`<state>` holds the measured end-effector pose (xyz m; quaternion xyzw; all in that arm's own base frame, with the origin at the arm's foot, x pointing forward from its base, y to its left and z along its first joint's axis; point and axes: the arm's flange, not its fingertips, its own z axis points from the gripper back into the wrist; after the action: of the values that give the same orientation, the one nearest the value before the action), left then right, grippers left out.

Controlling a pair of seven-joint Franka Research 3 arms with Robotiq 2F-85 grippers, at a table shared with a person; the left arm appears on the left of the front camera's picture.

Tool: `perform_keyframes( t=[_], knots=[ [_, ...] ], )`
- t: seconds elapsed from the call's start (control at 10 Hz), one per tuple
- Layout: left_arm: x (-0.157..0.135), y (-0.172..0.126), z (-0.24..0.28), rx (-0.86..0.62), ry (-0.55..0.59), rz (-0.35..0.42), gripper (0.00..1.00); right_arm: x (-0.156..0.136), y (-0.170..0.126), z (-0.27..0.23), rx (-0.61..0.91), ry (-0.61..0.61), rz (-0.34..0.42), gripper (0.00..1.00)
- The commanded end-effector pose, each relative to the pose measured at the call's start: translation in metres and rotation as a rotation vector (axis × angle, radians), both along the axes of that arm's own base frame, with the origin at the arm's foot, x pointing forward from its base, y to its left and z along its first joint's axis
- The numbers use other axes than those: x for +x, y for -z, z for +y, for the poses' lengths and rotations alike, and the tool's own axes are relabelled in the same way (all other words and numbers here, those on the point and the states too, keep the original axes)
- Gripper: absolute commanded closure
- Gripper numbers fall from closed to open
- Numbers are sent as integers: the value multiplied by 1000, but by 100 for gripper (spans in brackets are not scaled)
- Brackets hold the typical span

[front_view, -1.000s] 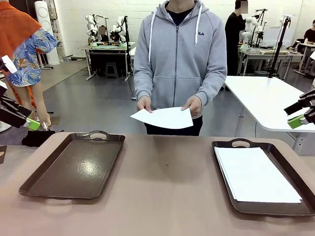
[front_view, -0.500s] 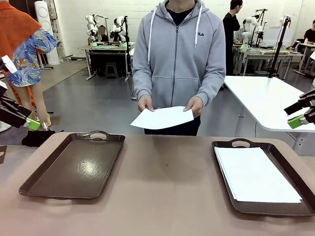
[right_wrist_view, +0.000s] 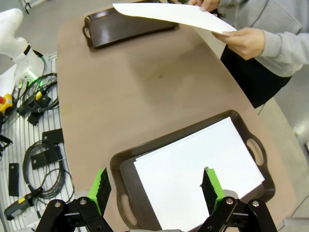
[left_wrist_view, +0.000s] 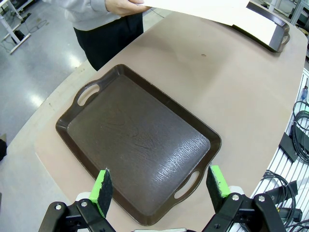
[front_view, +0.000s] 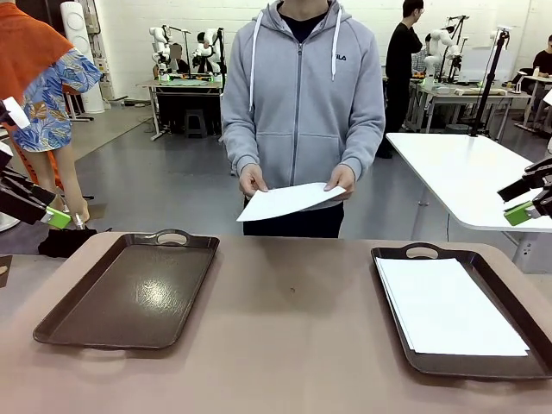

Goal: Sort the A4 documents.
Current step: Receive the A4 Paper.

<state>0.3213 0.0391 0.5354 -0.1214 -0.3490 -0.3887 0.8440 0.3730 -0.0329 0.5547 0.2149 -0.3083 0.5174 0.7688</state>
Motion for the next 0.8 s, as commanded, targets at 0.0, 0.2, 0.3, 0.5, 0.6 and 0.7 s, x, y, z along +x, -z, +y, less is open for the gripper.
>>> perform_keyframes(
  t=[0.0, 0.2, 0.3, 0.5, 0.6, 0.7],
  knots=[
    [0, 1, 1, -11, 4, 2, 0, 0, 0, 1, -7, 0, 2, 2],
    [0, 1, 1, -11, 4, 2, 0, 0, 0, 1, -7, 0, 2, 2],
    [0, 1, 1, -11, 4, 2, 0, 0, 0, 1, -7, 0, 2, 2],
    [0, 1, 1, -11, 4, 2, 0, 0, 0, 1, -7, 0, 2, 2],
    [0, 1, 1, -11, 4, 2, 0, 0, 0, 1, -7, 0, 2, 2],
    [0, 1, 1, -11, 4, 2, 0, 0, 0, 1, -7, 0, 2, 2]
  ],
)
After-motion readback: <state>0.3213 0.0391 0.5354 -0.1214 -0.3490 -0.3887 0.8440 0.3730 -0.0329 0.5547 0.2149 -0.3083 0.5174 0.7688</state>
